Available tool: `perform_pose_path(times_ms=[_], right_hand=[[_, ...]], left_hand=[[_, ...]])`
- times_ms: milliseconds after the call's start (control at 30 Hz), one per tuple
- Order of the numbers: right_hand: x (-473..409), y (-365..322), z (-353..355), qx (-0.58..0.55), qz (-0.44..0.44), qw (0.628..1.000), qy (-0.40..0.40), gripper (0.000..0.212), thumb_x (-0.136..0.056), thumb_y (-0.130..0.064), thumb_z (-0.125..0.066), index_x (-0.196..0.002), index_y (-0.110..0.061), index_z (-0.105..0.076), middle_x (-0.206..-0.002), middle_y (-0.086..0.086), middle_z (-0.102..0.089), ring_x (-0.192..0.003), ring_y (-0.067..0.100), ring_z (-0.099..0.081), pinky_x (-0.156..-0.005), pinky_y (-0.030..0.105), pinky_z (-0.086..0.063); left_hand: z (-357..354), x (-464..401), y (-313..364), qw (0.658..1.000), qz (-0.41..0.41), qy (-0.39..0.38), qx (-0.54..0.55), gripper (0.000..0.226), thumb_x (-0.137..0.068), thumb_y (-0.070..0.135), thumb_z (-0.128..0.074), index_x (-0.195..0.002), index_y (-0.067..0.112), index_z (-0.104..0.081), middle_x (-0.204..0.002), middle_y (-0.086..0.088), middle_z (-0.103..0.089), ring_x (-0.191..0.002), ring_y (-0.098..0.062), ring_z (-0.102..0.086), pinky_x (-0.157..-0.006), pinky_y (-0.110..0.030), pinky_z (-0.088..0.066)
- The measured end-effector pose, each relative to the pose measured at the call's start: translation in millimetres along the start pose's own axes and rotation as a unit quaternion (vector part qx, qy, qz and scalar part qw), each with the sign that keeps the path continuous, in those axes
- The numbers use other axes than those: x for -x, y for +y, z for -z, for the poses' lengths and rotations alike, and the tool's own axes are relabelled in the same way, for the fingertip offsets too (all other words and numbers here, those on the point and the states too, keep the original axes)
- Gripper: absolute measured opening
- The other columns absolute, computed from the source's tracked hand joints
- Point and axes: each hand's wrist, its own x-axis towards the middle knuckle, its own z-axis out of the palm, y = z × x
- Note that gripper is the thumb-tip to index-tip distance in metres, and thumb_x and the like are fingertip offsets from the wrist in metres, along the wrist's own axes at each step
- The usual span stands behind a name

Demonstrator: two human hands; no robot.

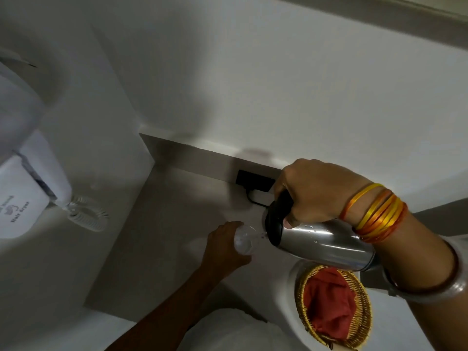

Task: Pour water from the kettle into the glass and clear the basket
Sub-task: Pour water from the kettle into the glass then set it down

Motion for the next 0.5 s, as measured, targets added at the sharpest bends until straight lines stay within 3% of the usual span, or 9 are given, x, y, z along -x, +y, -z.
perform_pose_path(times_ms=[167,300,367,500], right_hand=[[3.0,-4.1,10.9,0.012,-0.004,1.0,-0.011,0.041,-0.066,-0.046,-0.086,-0.101,-0.027,-0.076,-0.09,0.0,-0.073,-0.08,0.022,-0.07,-0.076,0.042,-0.062],[8.6,-6.3,20.0,0.024,0.0,1.0,-0.008,0.04,-0.066,-0.046,-0.086,-0.1,-0.028,-0.076,-0.088,-0.001,-0.072,-0.079,0.022,-0.068,-0.075,0.042,-0.061],[10.5,-6.7,23.2,0.028,0.0,1.0,-0.011,0.04,-0.066,-0.045,-0.086,-0.099,-0.027,-0.076,-0.087,0.0,-0.072,-0.078,0.022,-0.069,-0.074,0.041,-0.062],[14.0,-6.4,28.6,0.026,0.004,0.999,-0.021,0.04,-0.068,-0.044,-0.087,-0.102,-0.026,-0.076,-0.089,0.0,-0.073,-0.079,0.02,-0.07,-0.078,0.04,-0.062]], left_hand=[[0.9,1.6,2.9,1.0,-0.008,-0.007,0.002,0.075,-0.049,0.032,-0.1,-0.116,0.015,-0.07,-0.111,0.002,-0.075,-0.097,-0.013,-0.07,-0.085,-0.034,-0.06],[0.7,1.6,-0.2,1.0,-0.011,-0.014,-0.007,0.082,-0.049,0.04,-0.099,-0.122,0.016,-0.07,-0.116,0.001,-0.075,-0.101,-0.015,-0.07,-0.089,-0.033,-0.059],[0.6,1.7,-0.4,1.0,-0.013,-0.014,-0.001,0.073,-0.052,0.033,-0.099,-0.117,0.014,-0.072,-0.111,-0.001,-0.076,-0.098,-0.016,-0.071,-0.086,-0.034,-0.059],[1.8,2.5,1.3,1.0,-0.014,-0.027,-0.001,0.07,-0.055,0.041,-0.095,-0.117,0.02,-0.071,-0.111,0.005,-0.075,-0.098,-0.012,-0.07,-0.087,-0.034,-0.06]])
